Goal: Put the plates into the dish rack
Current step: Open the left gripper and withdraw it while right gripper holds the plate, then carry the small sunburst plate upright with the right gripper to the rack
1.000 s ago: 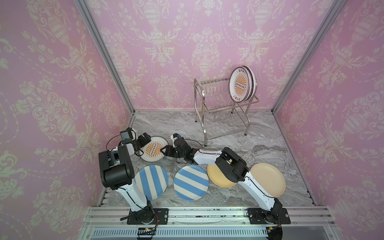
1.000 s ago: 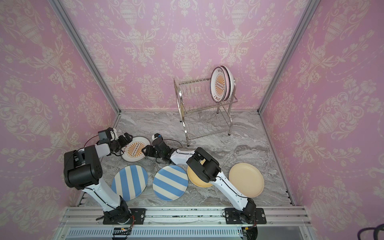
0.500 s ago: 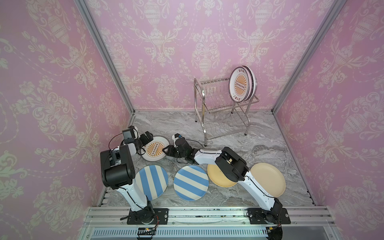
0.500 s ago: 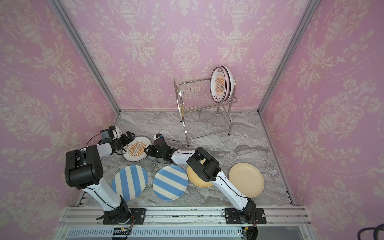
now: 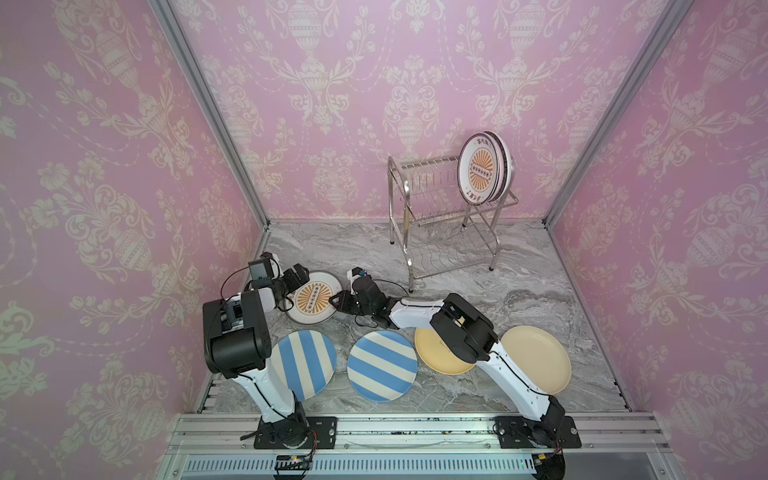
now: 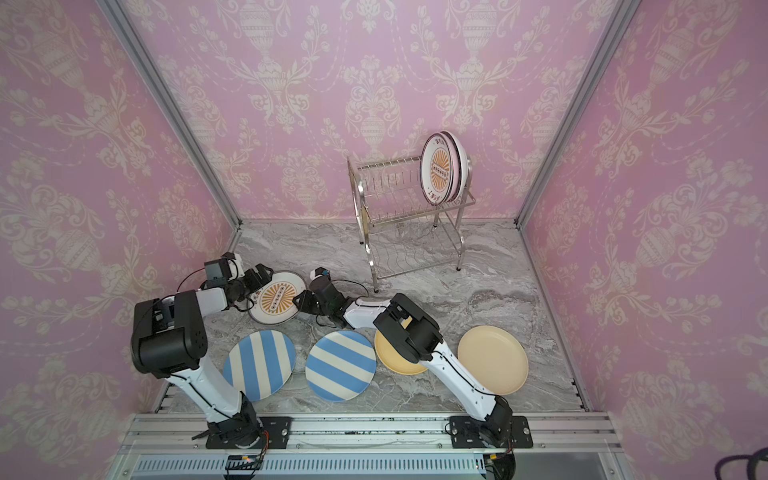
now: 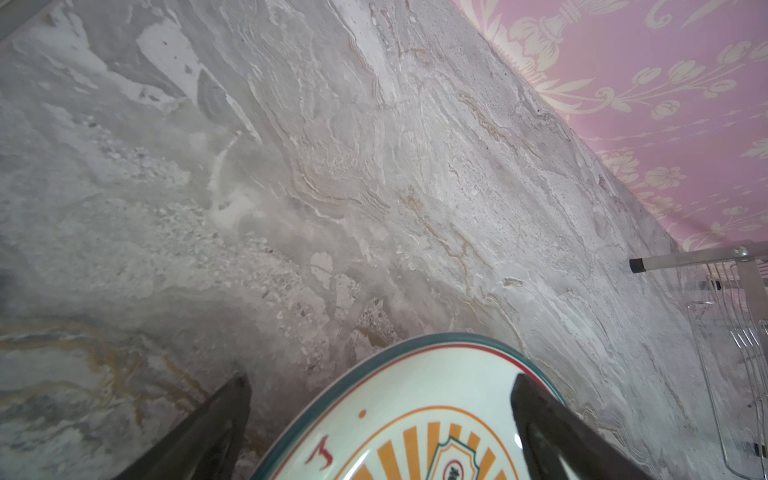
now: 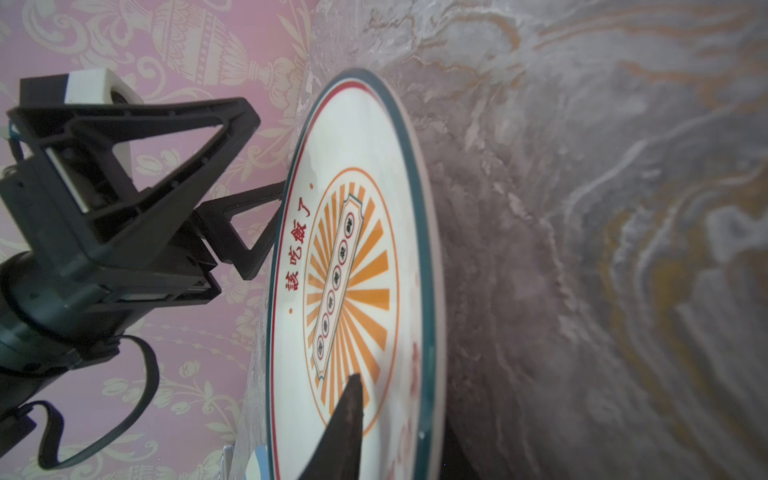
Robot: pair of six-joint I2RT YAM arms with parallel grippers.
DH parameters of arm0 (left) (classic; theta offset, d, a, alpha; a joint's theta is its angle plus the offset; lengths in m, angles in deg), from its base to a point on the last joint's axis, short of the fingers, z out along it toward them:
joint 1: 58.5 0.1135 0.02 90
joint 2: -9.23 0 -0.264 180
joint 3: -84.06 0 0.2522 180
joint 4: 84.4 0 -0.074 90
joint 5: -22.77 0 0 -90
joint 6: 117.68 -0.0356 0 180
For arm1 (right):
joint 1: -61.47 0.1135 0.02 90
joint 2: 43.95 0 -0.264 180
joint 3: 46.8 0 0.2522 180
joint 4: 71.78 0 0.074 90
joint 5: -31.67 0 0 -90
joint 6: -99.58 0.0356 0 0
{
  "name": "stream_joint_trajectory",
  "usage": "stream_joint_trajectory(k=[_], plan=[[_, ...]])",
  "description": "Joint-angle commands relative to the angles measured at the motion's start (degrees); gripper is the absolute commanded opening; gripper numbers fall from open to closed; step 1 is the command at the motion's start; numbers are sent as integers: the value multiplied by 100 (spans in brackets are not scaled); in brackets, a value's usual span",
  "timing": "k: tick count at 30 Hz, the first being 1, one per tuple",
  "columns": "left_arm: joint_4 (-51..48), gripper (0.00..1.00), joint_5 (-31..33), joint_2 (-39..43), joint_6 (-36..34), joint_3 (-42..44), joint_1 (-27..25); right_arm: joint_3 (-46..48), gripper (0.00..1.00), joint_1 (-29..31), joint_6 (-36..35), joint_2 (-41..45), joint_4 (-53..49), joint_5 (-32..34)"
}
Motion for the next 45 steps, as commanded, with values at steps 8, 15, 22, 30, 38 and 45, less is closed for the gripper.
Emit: stream_joint_trajectory(k=[8, 15, 22, 30, 38, 45], plan=[[37, 99, -298, 340, -38, 374, -64, 375, 14, -28, -314, 191, -302, 334], [384, 99, -305, 973, 31, 493, -64, 743, 6, -28, -710, 723, -239, 879], [-38, 99, -161, 1834, -40, 351, -94, 994, 1, 48, -1395, 1422, -582, 1319], [-501, 99, -109, 2534, -233, 135, -473, 1467, 0, 335, -3235, 3073, -2046, 2403], [-791, 99, -424, 2676, -348, -292, -1050, 2217, 0, 367, -4124, 5007, -3851, 2654], [-309, 99, -888, 2563, -13, -70, -1492, 2604, 0, 324, -4134, 6797, -5405, 3269]])
